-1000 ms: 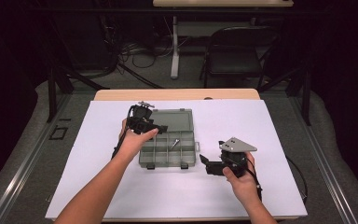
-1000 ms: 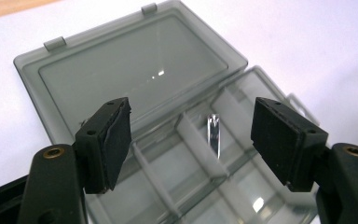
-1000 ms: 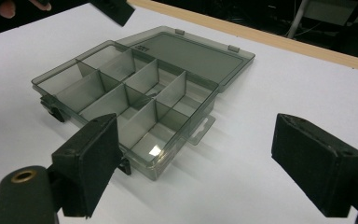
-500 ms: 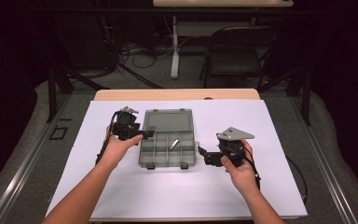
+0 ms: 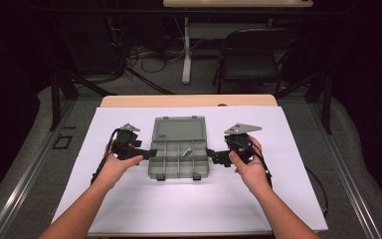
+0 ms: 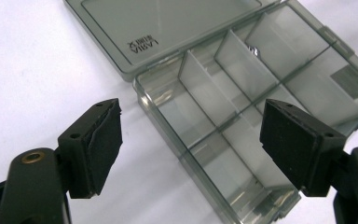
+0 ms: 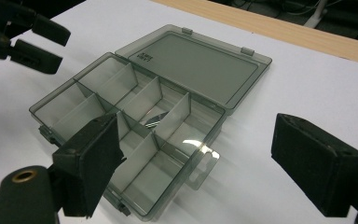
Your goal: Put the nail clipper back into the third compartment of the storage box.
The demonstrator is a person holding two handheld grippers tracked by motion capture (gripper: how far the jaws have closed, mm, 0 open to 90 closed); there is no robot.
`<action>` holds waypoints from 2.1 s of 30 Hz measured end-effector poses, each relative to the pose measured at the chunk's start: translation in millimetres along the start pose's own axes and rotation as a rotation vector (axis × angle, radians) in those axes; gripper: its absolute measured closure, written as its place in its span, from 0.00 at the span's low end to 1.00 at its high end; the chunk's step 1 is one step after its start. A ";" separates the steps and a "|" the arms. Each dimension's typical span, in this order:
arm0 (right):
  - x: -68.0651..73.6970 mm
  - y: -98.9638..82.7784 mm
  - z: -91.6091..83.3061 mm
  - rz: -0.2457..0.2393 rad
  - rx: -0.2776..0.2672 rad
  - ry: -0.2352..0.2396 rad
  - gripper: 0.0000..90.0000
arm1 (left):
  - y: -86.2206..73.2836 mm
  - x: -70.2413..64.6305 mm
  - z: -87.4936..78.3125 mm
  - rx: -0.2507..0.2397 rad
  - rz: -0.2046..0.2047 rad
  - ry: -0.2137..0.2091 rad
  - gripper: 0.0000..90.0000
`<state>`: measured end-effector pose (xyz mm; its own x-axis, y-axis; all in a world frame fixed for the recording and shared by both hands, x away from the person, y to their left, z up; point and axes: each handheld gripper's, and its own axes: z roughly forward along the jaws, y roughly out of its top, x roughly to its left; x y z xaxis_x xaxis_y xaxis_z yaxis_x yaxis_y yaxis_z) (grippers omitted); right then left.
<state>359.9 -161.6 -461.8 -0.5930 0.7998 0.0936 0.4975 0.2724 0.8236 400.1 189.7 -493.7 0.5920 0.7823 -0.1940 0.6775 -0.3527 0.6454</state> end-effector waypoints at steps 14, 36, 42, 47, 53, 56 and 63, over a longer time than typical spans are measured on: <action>-2.5 22.4 23.0 -0.011 0.082 0.001 0.17 | -10.0 -5.3 7.3 0.028 0.019 -0.011 0.18; -15.3 50.0 57.4 0.006 0.122 -0.045 0.18 | -22.6 -9.1 17.3 0.067 0.037 0.015 0.23; -25.1 58.6 65.9 0.028 0.132 -0.069 0.18 | -24.4 -9.6 21.0 0.074 0.039 0.018 0.26; -28.8 64.9 72.0 0.027 0.148 -0.083 0.19 | -25.3 -10.6 23.9 0.078 0.046 0.023 0.29; -32.8 66.7 82.3 0.056 0.162 -0.072 0.19 | -29.9 -9.2 29.0 0.092 0.037 0.018 0.32; -34.7 65.3 88.5 0.056 0.177 -0.078 0.19 | -31.6 -8.7 33.0 0.109 0.032 0.012 0.37; -42.1 60.5 97.8 0.077 0.198 -0.102 0.18 | -33.9 -9.8 38.6 0.131 0.031 0.028 0.43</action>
<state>476.9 -126.5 -470.6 -0.4865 0.8694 0.0862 0.6588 0.3003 0.6898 388.2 174.2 -542.2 0.6021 0.7835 -0.1534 0.7115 -0.4394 0.5483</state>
